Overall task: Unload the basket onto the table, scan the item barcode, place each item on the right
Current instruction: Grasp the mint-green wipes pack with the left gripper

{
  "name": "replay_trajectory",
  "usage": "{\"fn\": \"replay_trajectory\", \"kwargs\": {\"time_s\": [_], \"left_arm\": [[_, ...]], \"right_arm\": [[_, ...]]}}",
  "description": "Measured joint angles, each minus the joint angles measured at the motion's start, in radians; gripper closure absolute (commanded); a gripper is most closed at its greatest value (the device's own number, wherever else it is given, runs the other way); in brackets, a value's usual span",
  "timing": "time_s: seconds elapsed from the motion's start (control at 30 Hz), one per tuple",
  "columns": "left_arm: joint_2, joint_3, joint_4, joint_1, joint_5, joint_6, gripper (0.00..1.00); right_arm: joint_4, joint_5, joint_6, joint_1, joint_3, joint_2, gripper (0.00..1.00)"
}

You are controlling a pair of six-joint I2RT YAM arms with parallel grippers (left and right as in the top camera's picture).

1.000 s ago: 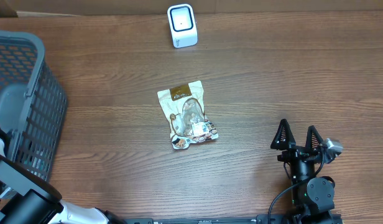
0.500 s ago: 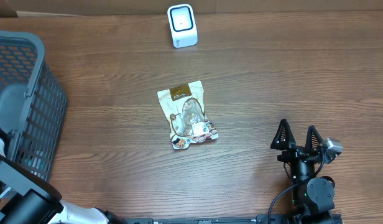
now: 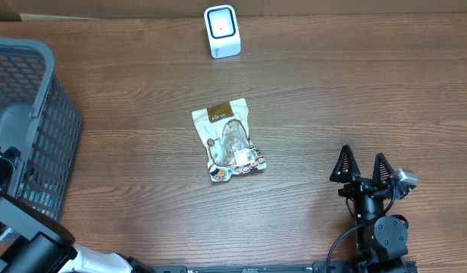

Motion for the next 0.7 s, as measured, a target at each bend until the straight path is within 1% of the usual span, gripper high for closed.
{"fn": "replay_trajectory", "kwargs": {"time_s": [0.03,0.07,0.1,0.13,0.17,0.27,0.47,0.5,0.53,0.6,0.67,0.7], "left_arm": [[0.000,-0.016,0.001,0.000,-0.006,0.003,0.40],[0.000,-0.032,0.000,0.000,-0.021,0.005,0.33],[0.001,-0.042,0.000,0.000,-0.035,0.009,0.24],[0.002,-0.047,0.001,0.000,-0.047,0.015,0.18],[0.002,-0.050,0.008,0.000,-0.062,0.017,0.16],[0.002,-0.051,0.045,0.000,-0.097,0.016,0.17],[0.013,-0.051,0.078,0.000,-0.123,0.017,0.26],[0.023,-0.051,0.079,0.000,-0.125,0.018,0.29],[0.035,-0.050,0.079,0.000,-0.127,0.017,0.37],[0.059,-0.045,0.078,0.000,-0.152,0.025,0.59],[0.063,-0.042,0.077,0.000,-0.165,0.026,0.70],[0.066,-0.040,0.077,0.001,-0.176,0.021,0.80]], "right_arm": [[0.000,0.000,0.000,0.000,0.000,0.000,0.00],[0.000,0.000,0.000,0.000,0.000,0.000,0.00],[0.000,0.000,0.000,0.000,0.000,0.000,0.00],[0.000,0.000,0.000,0.000,0.000,0.000,0.00],[0.000,0.000,0.000,0.000,0.000,0.000,0.00],[0.000,0.000,0.000,0.000,0.000,0.000,0.00],[0.000,0.000,0.000,0.000,0.000,0.000,0.00],[0.000,0.000,0.000,0.000,0.000,0.000,0.00],[0.000,0.000,0.000,0.000,0.000,0.000,0.00],[0.000,0.000,0.000,0.000,0.000,0.000,0.00],[0.000,0.000,0.000,0.000,0.000,0.000,0.00],[0.000,0.000,0.000,0.000,0.000,0.000,0.00]]}}
